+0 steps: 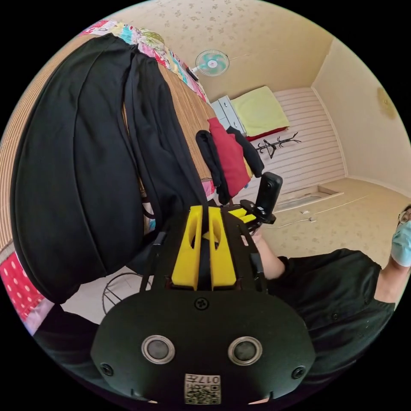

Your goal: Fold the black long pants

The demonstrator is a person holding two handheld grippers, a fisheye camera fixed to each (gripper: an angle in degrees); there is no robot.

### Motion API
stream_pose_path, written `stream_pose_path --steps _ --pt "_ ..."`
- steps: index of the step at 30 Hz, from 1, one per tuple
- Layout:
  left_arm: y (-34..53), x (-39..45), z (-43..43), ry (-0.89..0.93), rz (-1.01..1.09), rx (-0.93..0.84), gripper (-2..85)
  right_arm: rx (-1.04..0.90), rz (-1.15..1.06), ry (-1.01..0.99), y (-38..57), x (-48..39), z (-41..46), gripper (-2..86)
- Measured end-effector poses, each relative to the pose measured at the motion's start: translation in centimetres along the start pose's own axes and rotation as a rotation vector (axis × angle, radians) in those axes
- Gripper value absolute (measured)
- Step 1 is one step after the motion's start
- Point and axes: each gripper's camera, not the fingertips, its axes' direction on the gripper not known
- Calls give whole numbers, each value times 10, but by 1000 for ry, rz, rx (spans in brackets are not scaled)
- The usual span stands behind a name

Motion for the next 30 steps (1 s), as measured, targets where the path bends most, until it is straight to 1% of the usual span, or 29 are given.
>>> stream_pose_path --steps 2,4,5,7,9,10,12,14,16,18,21,23,25,27,28,30 --pt "5 -4 -3 41 -12 5 14 -15 -23 -47 3 16 -13 45" --pt "7 -4 -6 41 -10 4 9 33 -82 -71 3 29 -36 55" --pt "9 -2 -8 40 -4 5 8 87 -79 -43 -3 42 -55 66" --pt "11 1 -11 41 3 4 8 160 -16 38 -22 72 -80 87" --pt "13 3 -13 47 6 0 8 242 100 140 -62 127 -109 106" --pt "16 3 -13 57 5 -3 8 271 135 158 -71 143 -115 109" --pt "20 5 -14 69 2 -11 8 363 246 162 -110 212 -133 120" --pt "24 7 -14 70 -1 -21 8 375 325 180 -142 263 -136 130" --pt "27 8 -15 70 -13 -25 7 365 415 276 -172 307 -134 134" --pt "29 9 -17 77 -26 -21 6 365 552 369 -201 362 -131 132" --pt "30 9 -19 106 -43 -11 5 404 652 375 -227 413 -132 108" --pt "29 11 -23 119 -37 -7 4 412 677 376 -246 428 -131 81" --pt "30 14 -29 117 -19 6 4 398 677 457 -272 423 -130 54" --pt "37 17 -40 106 0 43 3 379 607 630 -319 383 -115 42" --pt "44 18 -48 112 6 72 3 370 578 682 -333 368 -108 40" --pt "55 18 -66 154 13 123 1 362 392 828 -385 300 -69 35"
